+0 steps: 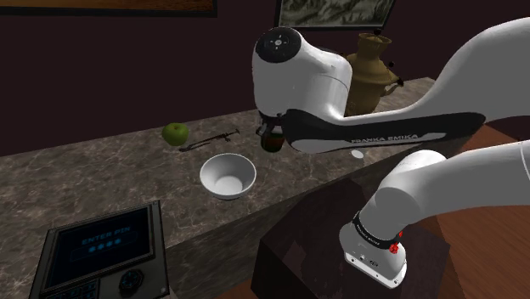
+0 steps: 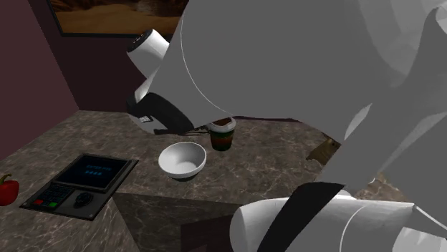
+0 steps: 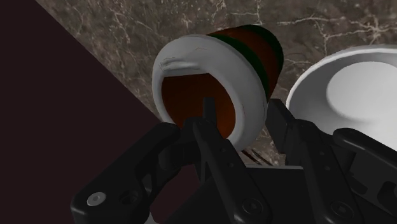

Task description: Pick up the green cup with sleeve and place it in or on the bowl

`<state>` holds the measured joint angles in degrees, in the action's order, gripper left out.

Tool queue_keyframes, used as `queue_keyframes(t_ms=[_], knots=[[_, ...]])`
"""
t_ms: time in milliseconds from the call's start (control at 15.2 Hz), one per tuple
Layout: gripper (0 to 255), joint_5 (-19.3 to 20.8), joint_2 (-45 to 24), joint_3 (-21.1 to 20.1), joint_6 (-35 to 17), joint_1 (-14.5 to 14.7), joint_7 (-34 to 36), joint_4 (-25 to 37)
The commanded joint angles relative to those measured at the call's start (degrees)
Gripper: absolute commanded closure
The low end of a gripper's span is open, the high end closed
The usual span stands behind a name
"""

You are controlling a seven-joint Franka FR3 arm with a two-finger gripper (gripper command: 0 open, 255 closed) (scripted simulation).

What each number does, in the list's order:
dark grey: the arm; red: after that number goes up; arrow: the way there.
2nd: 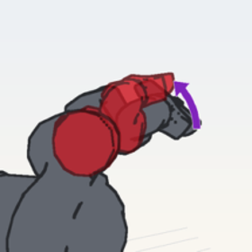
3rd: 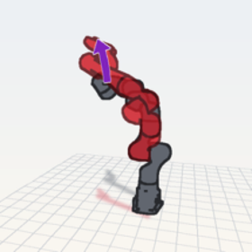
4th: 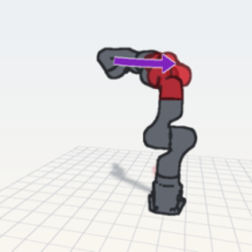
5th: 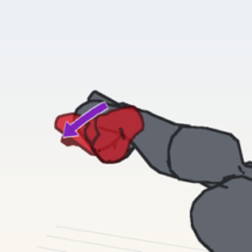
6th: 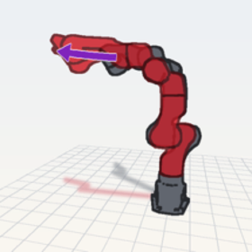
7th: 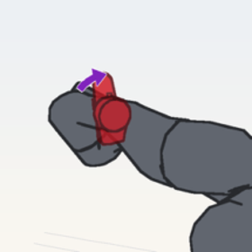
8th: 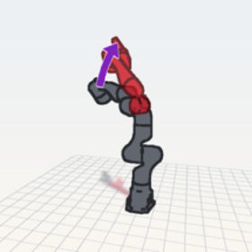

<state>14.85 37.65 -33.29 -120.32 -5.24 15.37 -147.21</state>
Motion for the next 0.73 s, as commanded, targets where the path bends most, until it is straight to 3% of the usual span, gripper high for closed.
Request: queue_keyframes(t_ms=[0, 396, 660], knots=[[255, 0.1, -2.9, -2.5, 1.7, -0.8, 1.9, 3.9], [255, 2.5, -13.3, -11.6, 8.3, -4.8, 8.7, 17.8], [255, 6.9, -22.3, -19.1, 14.2, -8.1, 14.3, 28.3]])
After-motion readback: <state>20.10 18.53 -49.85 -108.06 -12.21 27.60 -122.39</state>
